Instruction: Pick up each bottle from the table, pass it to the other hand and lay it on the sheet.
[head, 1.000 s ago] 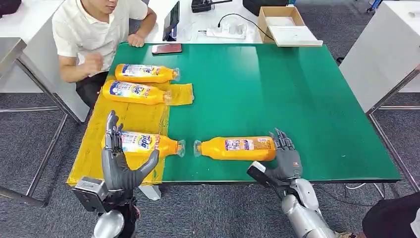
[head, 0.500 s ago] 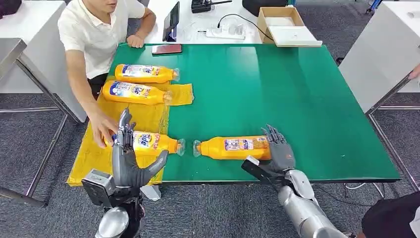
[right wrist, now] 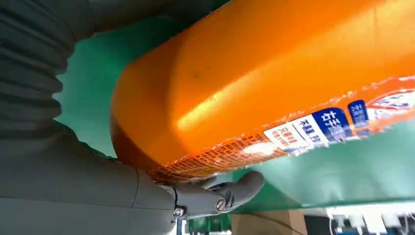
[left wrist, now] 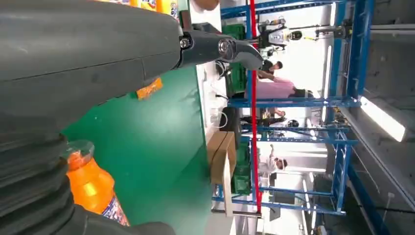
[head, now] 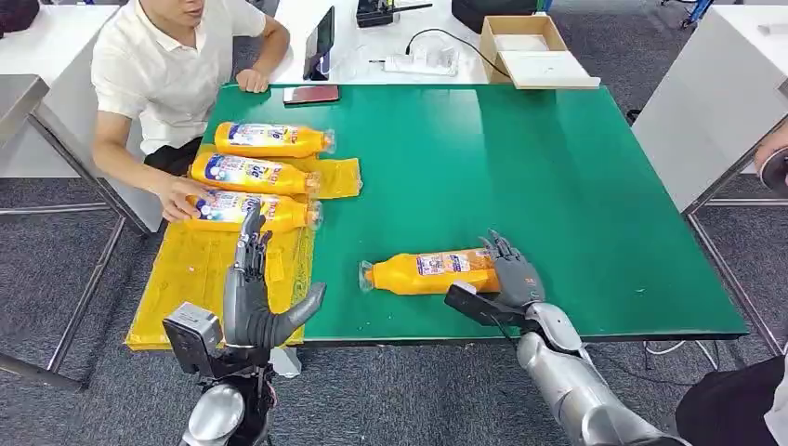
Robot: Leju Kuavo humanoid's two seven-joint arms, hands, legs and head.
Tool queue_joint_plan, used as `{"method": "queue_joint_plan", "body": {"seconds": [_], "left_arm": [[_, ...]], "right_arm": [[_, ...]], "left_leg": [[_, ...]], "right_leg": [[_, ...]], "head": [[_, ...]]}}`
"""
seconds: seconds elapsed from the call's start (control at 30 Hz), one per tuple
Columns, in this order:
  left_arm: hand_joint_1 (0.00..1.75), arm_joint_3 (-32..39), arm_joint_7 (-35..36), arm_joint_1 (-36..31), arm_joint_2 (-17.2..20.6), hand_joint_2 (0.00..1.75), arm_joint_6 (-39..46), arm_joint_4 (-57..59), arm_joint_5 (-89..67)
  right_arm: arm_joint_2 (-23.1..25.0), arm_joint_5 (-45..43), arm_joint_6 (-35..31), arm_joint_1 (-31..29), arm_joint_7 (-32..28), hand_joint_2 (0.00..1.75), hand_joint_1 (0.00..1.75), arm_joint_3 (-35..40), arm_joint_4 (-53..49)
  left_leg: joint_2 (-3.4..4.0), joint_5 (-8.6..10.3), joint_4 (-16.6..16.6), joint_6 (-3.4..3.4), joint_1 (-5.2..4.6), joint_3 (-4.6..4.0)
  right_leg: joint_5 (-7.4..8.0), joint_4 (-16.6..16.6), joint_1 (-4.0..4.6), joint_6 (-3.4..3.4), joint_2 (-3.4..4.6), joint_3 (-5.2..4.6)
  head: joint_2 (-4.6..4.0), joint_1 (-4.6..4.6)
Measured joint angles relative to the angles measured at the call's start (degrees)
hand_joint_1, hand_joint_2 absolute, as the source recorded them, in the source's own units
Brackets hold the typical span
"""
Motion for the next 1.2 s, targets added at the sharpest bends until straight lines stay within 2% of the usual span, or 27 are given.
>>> {"method": "queue_joint_plan", "body": {"seconds": [0.13,0.17,0.27,0.47,0.8,0.9,1.03,1.2], "left_arm": [[0.0,0.0,0.55,-0.04,0.0,1.75,-0.72,0.42,0.48],[0.0,0.0,0.61,-0.04,0.0,1.75,-0.74,0.46,0.48],[0.0,0.0,0.79,-0.04,0.0,1.75,-0.96,0.48,0.52],[0.0,0.0,1.62,-0.11,0.02,1.75,-1.84,0.72,1.33],[0.0,0.02,1.81,-0.12,0.02,1.75,-2.27,0.87,1.42],[0.0,0.07,0.41,0.3,0.02,1.75,-0.6,0.72,1.04],[0.0,0.7,-3.41,1.7,-0.17,1.75,8.54,-0.31,-1.58],[0.0,1.46,-0.79,4.08,-0.39,1.75,7.69,-0.02,0.85]], "right_arm": [[-0.31,0.04,0.42,-0.62,0.53,1.75,1.59,0.48,0.81],[-0.41,0.04,0.46,-0.75,0.55,1.75,1.71,0.53,0.98],[-0.55,0.02,0.53,-1.0,0.68,1.75,1.68,0.7,1.29],[-0.94,-0.22,2.19,-0.95,1.66,1.75,1.75,0.92,1.82],[-1.11,-1.68,1.14,-0.55,-0.5,1.75,1.75,0.72,2.08],[-0.61,-6.17,-3.77,0.92,-6.28,1.75,1.75,-0.02,2.03],[1.91,-15.81,-9.99,4.93,-15.26,1.75,1.75,-3.22,-0.4],[6.69,-27.29,-10.86,12.54,-20.61,1.75,1.75,-6.69,-10.48]], "left_leg": [[-0.01,-0.03,0.0,-0.04,0.0,0.26],[-0.03,-0.01,0.0,-0.03,0.0,0.29],[-0.03,0.03,0.0,0.02,-0.01,0.36],[-0.03,0.01,0.0,0.02,0.0,0.4],[-0.02,0.0,0.0,0.02,0.0,0.4],[-0.12,0.02,0.0,0.03,0.0,0.31],[-0.08,0.01,-0.01,0.01,0.02,0.15],[-0.18,0.03,-0.01,0.0,0.08,-0.32]], "right_leg": [[0.0,-0.01,0.0,0.0,0.01,0.23],[0.01,-0.01,0.0,0.0,0.01,0.26],[0.03,-0.01,0.0,0.02,0.01,0.38],[0.02,-0.01,0.0,0.02,0.01,0.4],[0.02,-0.02,0.0,0.02,0.01,0.41],[0.02,0.01,0.0,0.03,-0.01,0.46],[0.02,0.04,0.02,0.03,0.0,0.29],[0.0,0.06,0.09,0.02,-0.03,-0.16]], "head": [[0.02,0.02],[0.0,0.0],[0.02,0.0],[0.02,0.0],[0.02,0.02],[0.02,0.02],[0.0,0.0],[0.0,0.0]]}}
